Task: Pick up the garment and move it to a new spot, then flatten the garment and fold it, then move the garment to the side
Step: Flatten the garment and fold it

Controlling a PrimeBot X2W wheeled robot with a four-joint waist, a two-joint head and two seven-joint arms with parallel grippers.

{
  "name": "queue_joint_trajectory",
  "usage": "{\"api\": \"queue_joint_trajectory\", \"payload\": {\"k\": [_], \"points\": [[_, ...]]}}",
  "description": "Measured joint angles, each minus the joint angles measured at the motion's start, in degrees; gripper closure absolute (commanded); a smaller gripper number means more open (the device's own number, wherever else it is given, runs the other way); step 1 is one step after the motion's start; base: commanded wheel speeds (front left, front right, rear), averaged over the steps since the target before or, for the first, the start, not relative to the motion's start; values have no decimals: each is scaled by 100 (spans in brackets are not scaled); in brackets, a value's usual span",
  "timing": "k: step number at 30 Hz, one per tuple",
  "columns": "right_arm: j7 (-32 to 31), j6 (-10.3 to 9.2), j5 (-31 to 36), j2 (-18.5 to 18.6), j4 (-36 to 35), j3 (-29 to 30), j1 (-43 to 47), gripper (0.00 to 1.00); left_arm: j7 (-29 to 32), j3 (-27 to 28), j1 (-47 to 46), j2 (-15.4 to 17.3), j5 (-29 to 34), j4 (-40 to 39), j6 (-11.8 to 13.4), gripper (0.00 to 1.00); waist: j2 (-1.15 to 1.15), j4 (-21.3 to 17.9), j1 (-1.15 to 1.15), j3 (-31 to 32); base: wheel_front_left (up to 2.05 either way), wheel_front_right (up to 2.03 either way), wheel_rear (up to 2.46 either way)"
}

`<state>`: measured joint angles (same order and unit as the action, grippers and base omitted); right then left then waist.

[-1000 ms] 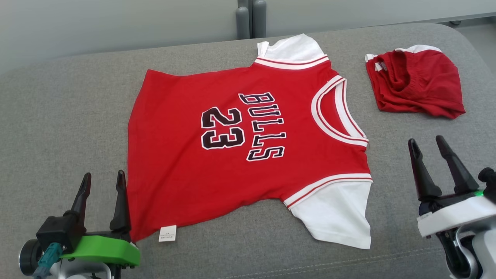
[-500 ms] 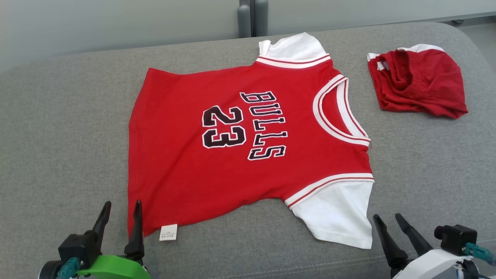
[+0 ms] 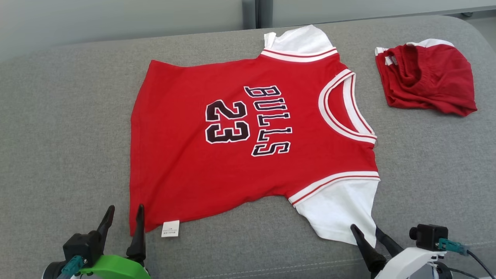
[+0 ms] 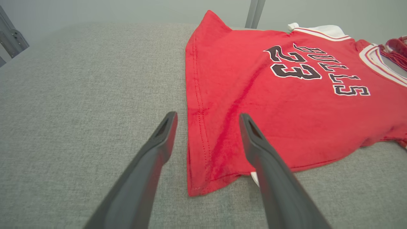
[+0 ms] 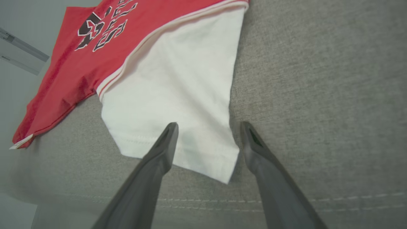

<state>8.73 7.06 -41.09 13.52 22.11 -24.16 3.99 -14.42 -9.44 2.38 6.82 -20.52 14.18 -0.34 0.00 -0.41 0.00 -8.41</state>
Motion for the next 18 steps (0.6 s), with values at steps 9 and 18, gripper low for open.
{"api": "queue_joint_trajectory", "payload": {"k": [9,18], "points": [[-147,0,-361,132,-3,-458,-238,29,126,-9,-105,-57,-109,514,-19,0,0,60,0,-51,0,0,0],[-256,0,-600,265,-31,-842,-388,100,438,-116,-251,-89,-303,992,-133,0,0,32,0,-63,0,0,0]]}}
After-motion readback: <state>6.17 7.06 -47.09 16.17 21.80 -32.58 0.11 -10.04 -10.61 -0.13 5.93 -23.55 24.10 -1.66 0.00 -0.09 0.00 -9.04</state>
